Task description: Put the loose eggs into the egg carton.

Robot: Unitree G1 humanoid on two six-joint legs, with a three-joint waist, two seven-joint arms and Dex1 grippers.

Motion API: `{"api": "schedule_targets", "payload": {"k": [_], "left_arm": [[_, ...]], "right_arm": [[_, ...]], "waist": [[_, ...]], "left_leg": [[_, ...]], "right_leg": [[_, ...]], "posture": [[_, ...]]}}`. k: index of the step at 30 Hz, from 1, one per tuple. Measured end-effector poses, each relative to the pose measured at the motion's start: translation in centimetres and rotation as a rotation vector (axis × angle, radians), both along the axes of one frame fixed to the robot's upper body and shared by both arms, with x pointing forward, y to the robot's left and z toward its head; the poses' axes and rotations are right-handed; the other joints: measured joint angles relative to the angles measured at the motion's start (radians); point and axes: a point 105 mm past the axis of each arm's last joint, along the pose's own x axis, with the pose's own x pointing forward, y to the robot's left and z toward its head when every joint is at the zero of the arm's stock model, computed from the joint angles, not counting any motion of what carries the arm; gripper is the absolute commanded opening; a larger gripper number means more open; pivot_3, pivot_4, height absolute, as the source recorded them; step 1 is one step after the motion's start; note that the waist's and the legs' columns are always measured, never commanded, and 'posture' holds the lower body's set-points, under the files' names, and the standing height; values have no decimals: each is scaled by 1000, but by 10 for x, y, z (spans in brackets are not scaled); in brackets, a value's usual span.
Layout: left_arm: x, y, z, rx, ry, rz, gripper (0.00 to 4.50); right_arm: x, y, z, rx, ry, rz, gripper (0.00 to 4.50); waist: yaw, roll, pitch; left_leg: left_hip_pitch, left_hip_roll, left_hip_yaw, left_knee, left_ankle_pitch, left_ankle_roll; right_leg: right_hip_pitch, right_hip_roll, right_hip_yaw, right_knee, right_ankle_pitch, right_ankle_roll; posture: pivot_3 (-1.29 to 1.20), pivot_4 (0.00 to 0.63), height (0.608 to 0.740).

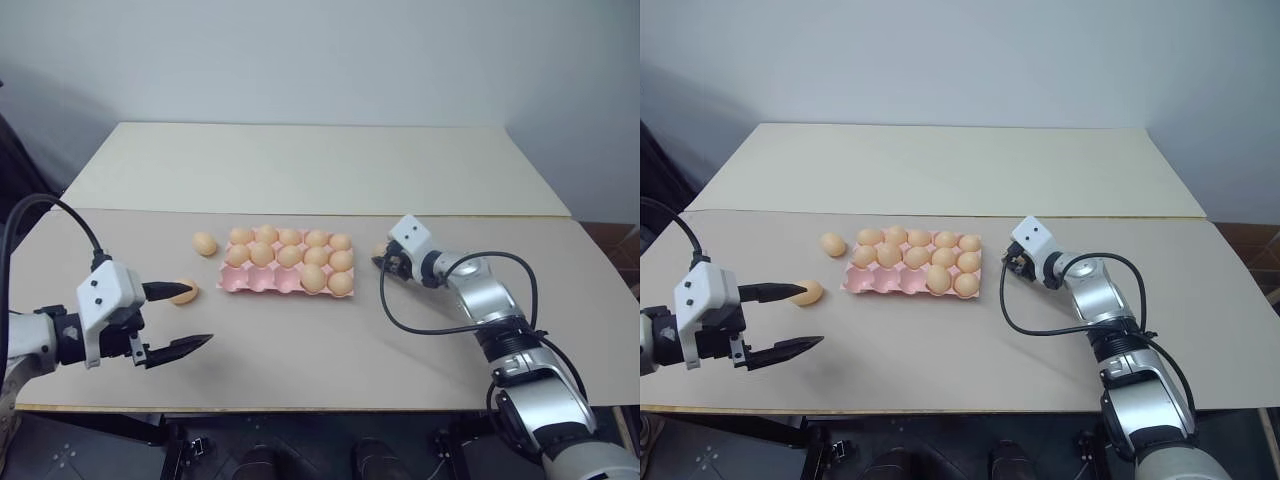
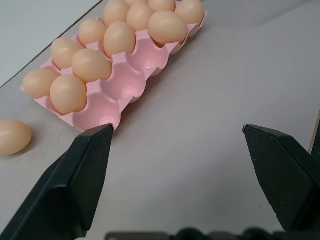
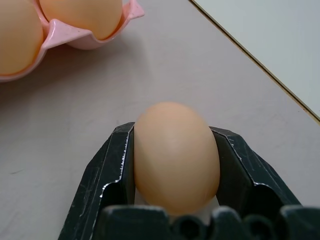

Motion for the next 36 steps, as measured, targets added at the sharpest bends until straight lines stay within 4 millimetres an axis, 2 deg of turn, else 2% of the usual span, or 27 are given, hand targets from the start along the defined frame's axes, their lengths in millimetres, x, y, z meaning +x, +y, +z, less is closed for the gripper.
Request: {"api": "schedule_targets", "payload": {"k": [4, 7, 11, 14, 17, 20, 27, 29, 35, 36], "left_arm": [[0, 0, 0, 0, -2, -1, 4500], [0, 0, 0, -1, -2, -1, 4500], [1, 0, 1, -1, -7, -2, 4500], [1, 0, 2, -2, -12, -3, 4500], [2, 0, 2, -4, -10, 0, 4500], [2, 0, 2, -4, -12, -1, 4500], [0, -1, -1, -8, 0, 0, 4500], [-1, -1, -2, -8, 0, 3, 4500], [-4, -2, -6, -12, 5, 16, 4500], [-5, -1, -5, -11, -1, 20, 4500]], "right_arm": [[-2, 2, 11, -9, -50, -3, 1921], [-9, 6, 34, -4, -115, 17, 1921], [-29, 36, 72, 59, -197, 104, 1921], [-47, 68, 82, 107, -201, 207, 1921], [-69, 110, 78, 143, -167, 342, 1921], [-83, 139, 57, 103, -115, 430, 1921], [-88, 165, 29, 54, -66, 457, 1921], [-84, 166, 24, 42, -57, 456, 2649], [-78, 169, 26, 20, -87, 453, 4465], [-77, 168, 25, 19, -86, 451, 4465]], "waist": [[0, 0, 0], [1, 0, 0], [-2, 0, 0], [-1, 0, 0], [-1, 0, 0], [0, 0, 0], [0, 0, 0], [0, 0, 0], [0, 0, 0], [0, 0, 0]], "left_leg": [[0, 0, 0, 0, 0, 0], [-1, 0, 0, 0, 0, 0], [0, 0, 0, 0, 0, 0], [0, 0, -1, 0, 0, 0], [0, 0, -1, 0, 0, 0], [0, 0, -1, 0, 0, 0], [0, 0, -1, 1, 1, -1], [0, 0, -1, 1, 1, -1], [0, 0, -1, 1, 1, -1], [0, 0, -1, 1, 1, -2]], "right_leg": [[0, 0, 0, 0, 0, 0], [-1, 0, 0, 0, 0, 0], [0, 0, 0, 1, 0, 0], [0, 0, 0, 1, 0, 0], [0, 0, 0, 1, 0, 0], [0, 0, -1, 1, 0, 0], [-1, 0, -1, 1, 0, 0], [-1, 0, -1, 1, 0, 0], [-1, 0, -1, 1, 0, 0], [-1, 0, -1, 1, 0, 0]], "posture": [[0, 150, 740], [0, 150, 740], [0, 150, 740], [0, 150, 740], [0, 150, 740], [0, 150, 740], [0, 150, 740], [0, 150, 740], [0, 150, 740], [0, 150, 740]]}}
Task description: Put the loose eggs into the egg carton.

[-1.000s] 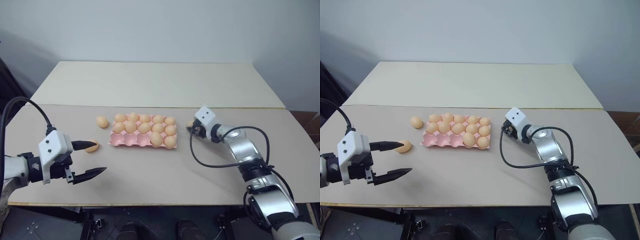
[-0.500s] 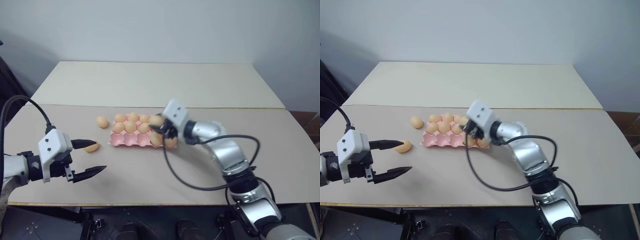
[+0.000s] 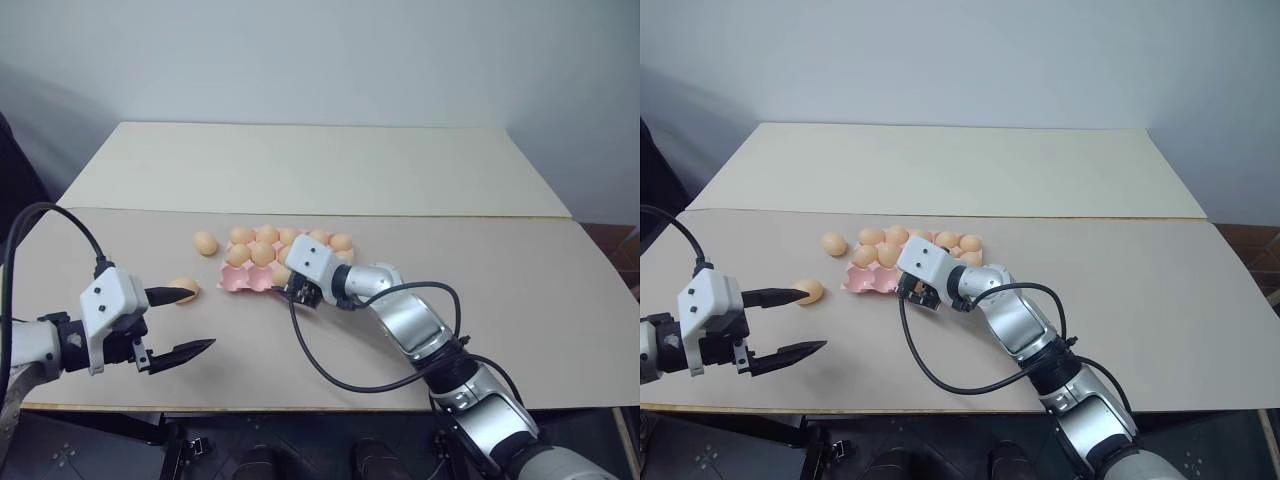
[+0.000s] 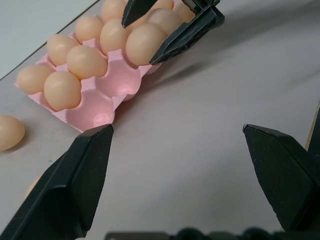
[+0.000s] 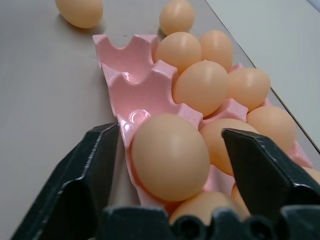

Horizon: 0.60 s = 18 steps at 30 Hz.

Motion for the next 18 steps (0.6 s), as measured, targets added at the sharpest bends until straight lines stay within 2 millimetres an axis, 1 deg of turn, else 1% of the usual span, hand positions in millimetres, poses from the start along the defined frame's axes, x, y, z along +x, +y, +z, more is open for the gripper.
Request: {"api": "schedule_targets", "payload": {"k": [4, 7, 10, 11, 14, 16, 18], "left_arm": [[-1, 0, 3, 6, -17, 3, 4500], [0, 1, 4, 6, -19, 8, 4500], [-1, 1, 4, 6, -19, 9, 4500], [-1, 1, 4, 6, -19, 8, 4500], [-1, 1, 3, 7, -13, 12, 4500], [-2, 3, 1, 7, -7, 17, 4500], [-2, 2, 1, 6, -5, 16, 4500]], "right_arm": [[2, -5, 2, -3, -10, -10, 4465], [-5, -16, 17, 9, -61, 4, 4465], [-12, -33, 33, 31, -94, -4, 4465], [-15, -40, 35, 34, -89, -5, 4465], [-29, -71, 38, 45, -50, 1, 4465], [-41, -97, 40, 44, -27, 6, 4465], [-51, -113, 43, 48, -5, 18, 4465]], "waist": [[0, 0, 0], [3, 0, 0], [4, 0, 0], [4, 0, 0], [7, 0, 0], [8, 0, 0], [6, 0, 0]], "left_leg": [[0, 0, 0, 0, 0, 0], [-1, 0, 0, 0, 0, 0], [0, 0, 0, 0, 0, 0], [0, 0, 0, 0, 0, 0], [-1, 0, -1, 0, 0, 0], [0, 0, -1, 0, 0, 0], [1, 0, -1, 0, 0, 0]], "right_leg": [[0, 0, 0, 0, 0, 0], [0, 0, -1, 0, 0, 0], [1, 0, -1, 0, 0, 0], [1, 0, -1, 0, 0, 0], [1, 0, -1, -1, 0, 0], [2, -1, -1, -1, 0, 0], [2, 0, -1, -1, 0, 0]], "posture": [[0, 150, 740], [0, 150, 740], [0, 150, 740], [0, 150, 740], [0, 150, 740], [0, 150, 740], [0, 150, 740]]}}
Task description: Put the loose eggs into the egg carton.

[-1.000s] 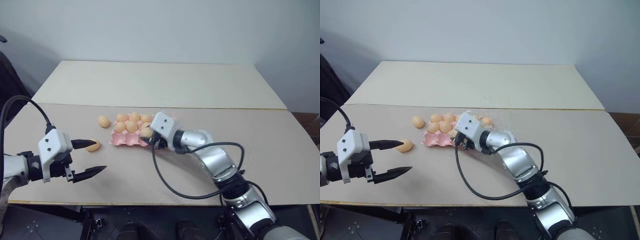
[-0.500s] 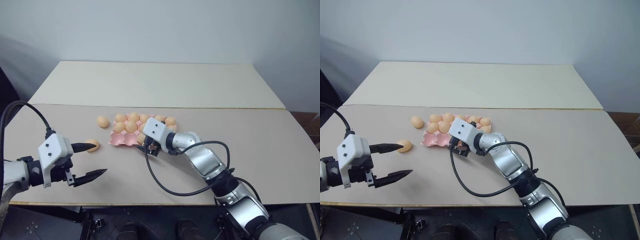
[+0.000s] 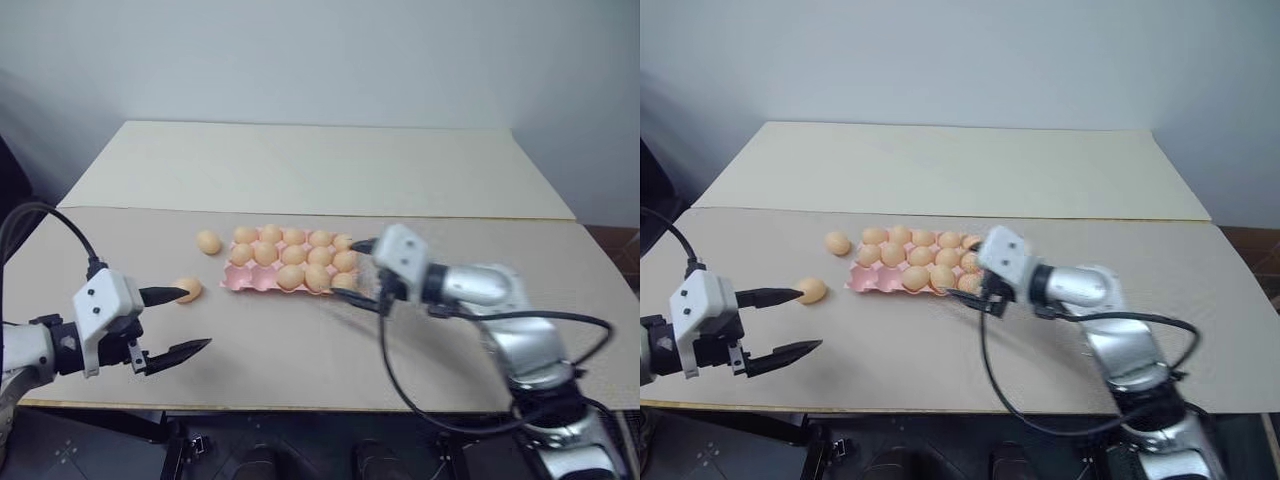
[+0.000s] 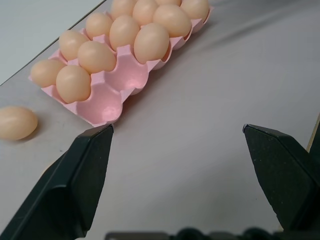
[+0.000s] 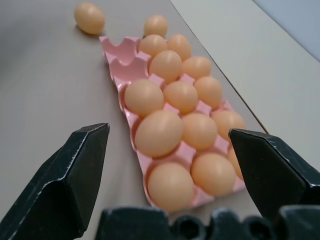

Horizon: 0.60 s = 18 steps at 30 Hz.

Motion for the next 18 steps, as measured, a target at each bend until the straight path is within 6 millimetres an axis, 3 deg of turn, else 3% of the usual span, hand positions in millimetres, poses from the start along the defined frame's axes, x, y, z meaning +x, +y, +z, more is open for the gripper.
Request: {"api": "schedule_targets", "payload": {"k": [7, 18], "left_arm": [[-1, 2, 1, 2, -3, 9, 4500], [1, 3, 4, 2, -19, 12, 4500]], "right_arm": [[-39, -47, 1, -61, 86, 53, 4465], [-48, -56, 4, -78, 93, 38, 4465]], "waist": [[-5, 0, 0], [-1, 0, 0]], "left_leg": [[1, 0, 1, 0, 0, 0], [0, 0, 1, 1, 0, 0]], "right_leg": [[1, 0, 1, 0, 0, 0], [1, 0, 1, -1, 0, 0]], "posture": [[0, 150, 740], [0, 150, 740]]}}
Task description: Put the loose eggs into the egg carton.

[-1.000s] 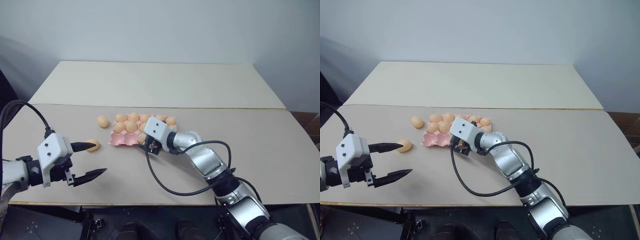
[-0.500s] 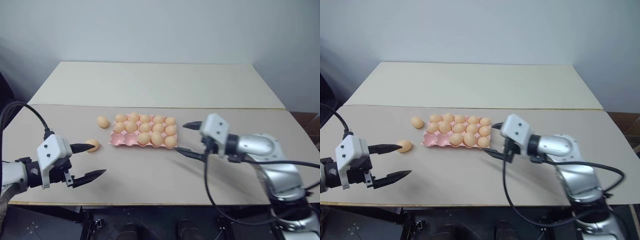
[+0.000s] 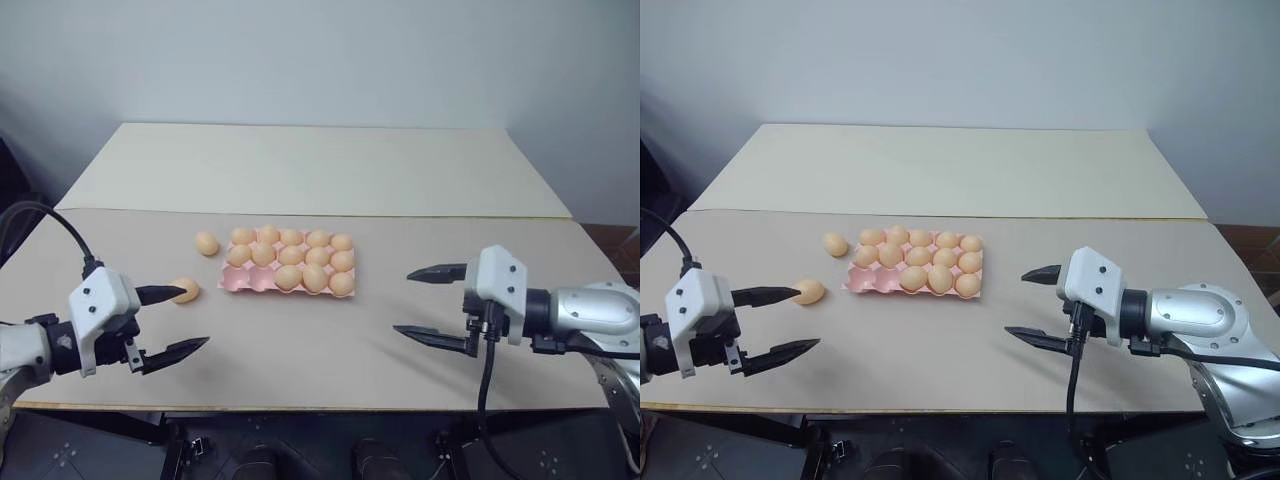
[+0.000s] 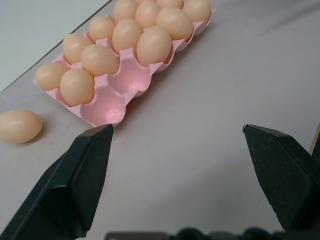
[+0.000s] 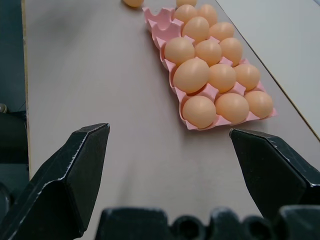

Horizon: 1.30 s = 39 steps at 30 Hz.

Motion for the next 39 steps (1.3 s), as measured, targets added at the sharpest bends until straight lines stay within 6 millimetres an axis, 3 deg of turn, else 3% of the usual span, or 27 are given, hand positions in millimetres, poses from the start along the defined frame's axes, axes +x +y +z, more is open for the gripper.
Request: {"api": "schedule_targets", "payload": {"k": [3, 7, 13, 25, 33, 36, 39], "left_arm": [[9, 5, 5, -3, -57, 56, 4500], [30, 28, 6, -9, -150, 228, 4500], [49, 54, -14, -48, -154, 368, 4500], [91, 51, -69, -46, -35, 327, 4500], [119, 42, -78, -59, -68, 304, 4500], [123, 40, -79, -68, -72, 297, 3895], [123, 37, -81, -63, -67, 268, 2904]], "right_arm": [[2, 0, -1, 0, -4, -13, 4465], [2, 2, -4, -9, 0, -12, 4465], [4, 4, -8, -15, 2, -17, 4465], [7, 2, -11, -50, -4, -42, 4465], [4, -1, -9, -71, -26, -79, 4465], [3, -3, -8, -72, -30, -99, 4500], [2, -4, -9, -79, -28, -110, 4500]], "waist": [[1, 0, 0], [1, 0, 0], [3, 0, 0], [22, -1, -1], [31, -2, -2], [30, -2, -2], [29, -2, -2]], "left_leg": [[1, 0, 0, 0, 0, 0], [0, 0, 0, 0, 0, 0], [0, 0, 0, 1, 0, 0], [0, -1, 0, 1, 0, 0], [0, -1, -1, 3, 0, 0], [0, -1, -1, 3, 0, 0], [0, -1, -1, 2, 0, 0]], "right_leg": [[0, 0, 0, 0, 0, 0], [0, 0, 0, 0, 0, 0], [0, 0, 0, 1, 0, 0], [0, 0, -1, 1, 0, 0], [1, 0, -1, 1, 0, 0], [1, 0, -1, 2, 0, 0], [1, 0, -1, 2, 0, 0]], "posture": [[0, 150, 740], [0, 150, 740], [0, 150, 740], [0, 150, 740], [0, 150, 740], [0, 150, 740], [0, 150, 740]]}}
